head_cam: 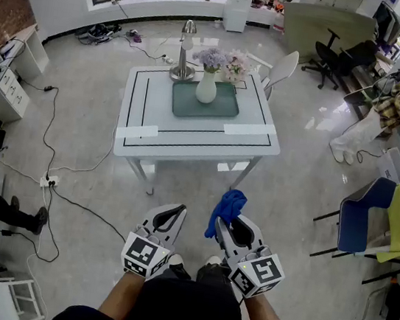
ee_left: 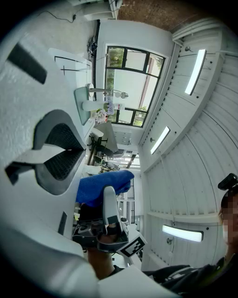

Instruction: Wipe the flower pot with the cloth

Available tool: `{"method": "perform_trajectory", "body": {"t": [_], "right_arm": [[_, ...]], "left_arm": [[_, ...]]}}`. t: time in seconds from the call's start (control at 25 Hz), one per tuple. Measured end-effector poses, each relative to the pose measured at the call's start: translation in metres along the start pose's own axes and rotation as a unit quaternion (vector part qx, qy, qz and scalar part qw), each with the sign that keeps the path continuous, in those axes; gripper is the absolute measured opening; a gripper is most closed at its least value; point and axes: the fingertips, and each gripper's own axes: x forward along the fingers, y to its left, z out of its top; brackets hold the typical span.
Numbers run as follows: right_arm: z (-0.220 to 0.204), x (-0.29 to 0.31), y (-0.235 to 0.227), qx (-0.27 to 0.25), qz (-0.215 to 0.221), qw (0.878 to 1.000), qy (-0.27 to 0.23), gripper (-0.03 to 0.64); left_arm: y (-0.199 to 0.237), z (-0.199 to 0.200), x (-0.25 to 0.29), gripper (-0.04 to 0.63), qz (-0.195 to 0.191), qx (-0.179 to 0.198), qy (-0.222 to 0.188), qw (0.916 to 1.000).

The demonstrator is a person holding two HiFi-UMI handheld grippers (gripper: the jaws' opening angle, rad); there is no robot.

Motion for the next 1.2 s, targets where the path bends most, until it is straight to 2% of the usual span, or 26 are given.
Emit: {"method": "perform_trajectory", "body": {"t": [0.44, 0.8, 1.2], "right_arm": [[-0.002, 0.009, 0.017, 0.001, 0.007, 1.0, -0.009, 0.104], [-0.01, 0.026, 0.033, 0.01, 0.026, 1.0, 0.004, 0.104], [-0.021, 0.049, 0.006, 0.031, 0.028, 0.999, 0.016, 0.104]], "left_arm": [[0.017, -0.006, -0.021, 0.008, 0.01, -0.003, 0.004, 0.9999], [0.037, -0.016, -0.032, 0.008, 0.02, -0.014, 0.014, 0.9996], [0.051, -0.023, -0.003, 0.008, 0.013, -0.014, 0.03, 0.9994]]}}
